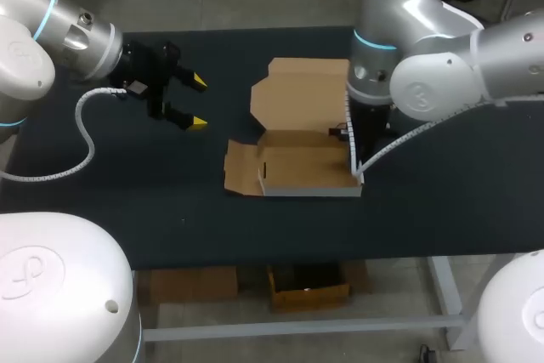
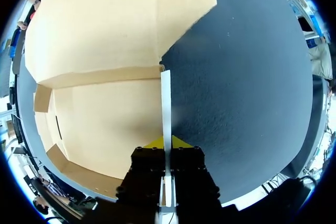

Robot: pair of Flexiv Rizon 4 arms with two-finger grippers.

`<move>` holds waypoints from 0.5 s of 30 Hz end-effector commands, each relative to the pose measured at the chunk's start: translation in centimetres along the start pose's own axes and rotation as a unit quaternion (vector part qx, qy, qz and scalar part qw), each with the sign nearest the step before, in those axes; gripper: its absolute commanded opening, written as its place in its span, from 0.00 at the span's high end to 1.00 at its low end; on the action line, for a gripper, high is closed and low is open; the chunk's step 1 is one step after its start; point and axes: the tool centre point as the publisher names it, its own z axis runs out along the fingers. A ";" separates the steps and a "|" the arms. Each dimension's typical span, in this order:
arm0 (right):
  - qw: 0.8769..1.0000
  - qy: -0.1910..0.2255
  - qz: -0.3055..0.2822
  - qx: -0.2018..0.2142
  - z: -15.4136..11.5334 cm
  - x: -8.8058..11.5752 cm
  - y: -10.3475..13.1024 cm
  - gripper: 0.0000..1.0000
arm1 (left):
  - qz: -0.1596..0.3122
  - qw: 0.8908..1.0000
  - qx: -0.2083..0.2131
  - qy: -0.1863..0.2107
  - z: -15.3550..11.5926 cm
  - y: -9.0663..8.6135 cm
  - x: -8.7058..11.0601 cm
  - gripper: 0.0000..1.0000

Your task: Assemble the packaging by folding the flat box into shape, placing the metal phone stand inside, and closing the box properly

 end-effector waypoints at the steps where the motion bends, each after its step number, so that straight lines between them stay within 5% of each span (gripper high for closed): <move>1: 1.000 -0.016 -0.007 0.001 -0.1 0.4 0.0 1.00 | 0.000 1.000 -0.001 0.001 -0.1 0.0 0.0 0.00; 15: 0.994 -0.105 0.012 0.005 -0.1 0.1 -0.1 1.00 | 0.000 1.000 -0.001 0.001 -0.1 0.0 0.0 0.00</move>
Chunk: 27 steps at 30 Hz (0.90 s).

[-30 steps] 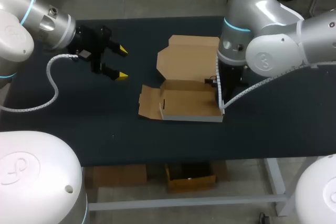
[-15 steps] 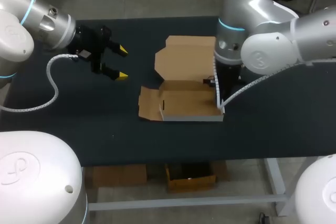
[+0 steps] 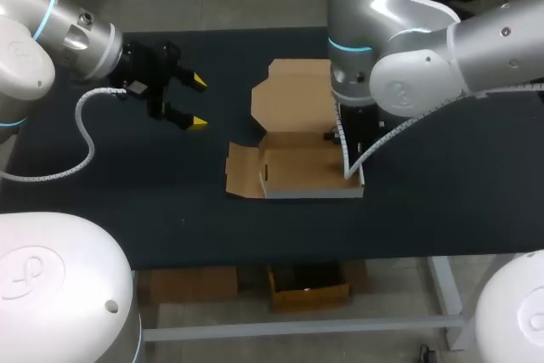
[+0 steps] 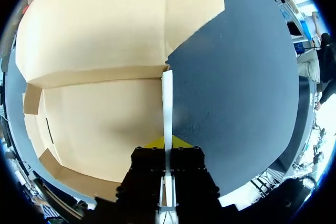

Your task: Assemble the packaging by folding the flat box into shape, placing the metal phone stand inside, and closing the box properly

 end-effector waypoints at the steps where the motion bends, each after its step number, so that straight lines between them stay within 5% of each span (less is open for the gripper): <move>1: 0.999 -0.034 0.009 0.006 0.2 0.5 0.4 1.00 | 0.000 1.000 -0.001 0.001 -0.1 0.0 0.0 0.00; 16: 0.994 -0.094 0.053 -0.006 0.1 0.1 0.4 1.00 | 0.000 1.000 -0.001 0.001 -0.1 0.0 0.0 0.00; 21: 0.994 -0.088 0.058 -0.011 0.0 -0.2 0.3 1.00 | 0.000 1.000 -0.001 0.001 -0.1 0.0 0.0 0.00; 27: 0.998 -0.034 0.041 -0.017 0.0 -0.4 0.2 1.00 | 0.000 1.000 -0.001 0.001 -0.1 0.0 0.0 0.00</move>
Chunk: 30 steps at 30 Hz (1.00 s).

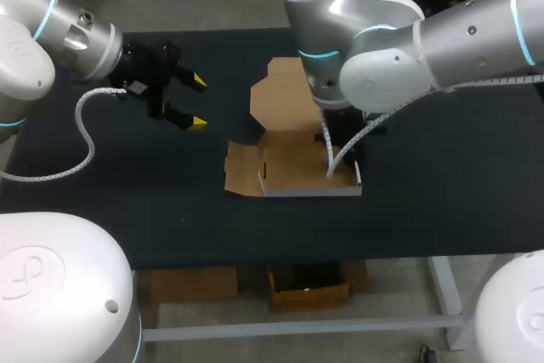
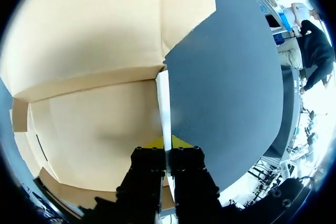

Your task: Assemble the packaging by folding the flat box into shape, placing the metal phone stand inside, and closing the box properly

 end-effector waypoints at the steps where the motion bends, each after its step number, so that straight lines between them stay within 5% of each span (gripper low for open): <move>1: 0.999 0.050 -0.011 -0.004 0.2 -1.0 -0.2 1.00 | 0.000 1.000 -0.001 0.001 -0.1 0.0 0.0 0.00; 11: 0.994 0.105 -0.033 -0.001 0.3 -0.9 -0.4 1.00 | 0.000 1.000 -0.001 0.001 -0.1 0.0 0.0 0.00; 30: 0.992 0.118 -0.053 0.003 0.1 -0.2 -0.3 1.00 | 0.000 1.000 -0.001 0.001 -0.1 0.0 0.0 0.00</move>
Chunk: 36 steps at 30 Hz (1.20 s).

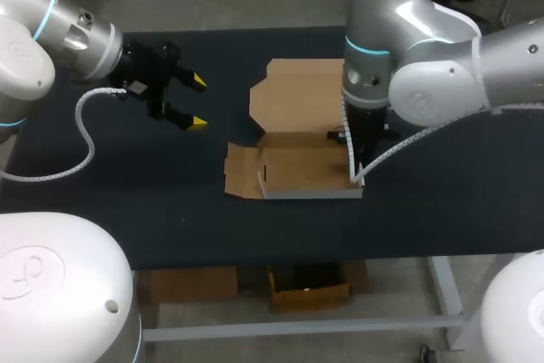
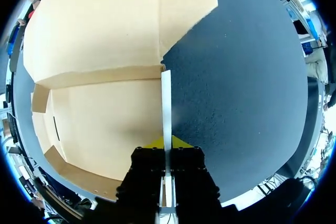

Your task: Assemble the packaging by folding the flat box into shape, placing the metal phone stand inside, and closing the box properly

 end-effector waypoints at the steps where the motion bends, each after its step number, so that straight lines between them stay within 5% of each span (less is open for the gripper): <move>1: 1.000 -0.004 -0.001 0.004 -0.2 0.2 0.2 1.00 | 0.000 1.000 -0.001 0.001 0.0 0.0 0.0 0.00; 33: 1.000 -0.001 0.000 0.001 -0.2 0.2 0.2 1.00 | 0.000 1.000 -0.001 0.001 0.0 0.0 0.0 0.00; 36: 1.000 -0.001 0.000 0.001 -0.2 0.2 0.2 1.00 | -0.032 0.999 -0.017 -0.007 0.8 -0.5 0.4 0.00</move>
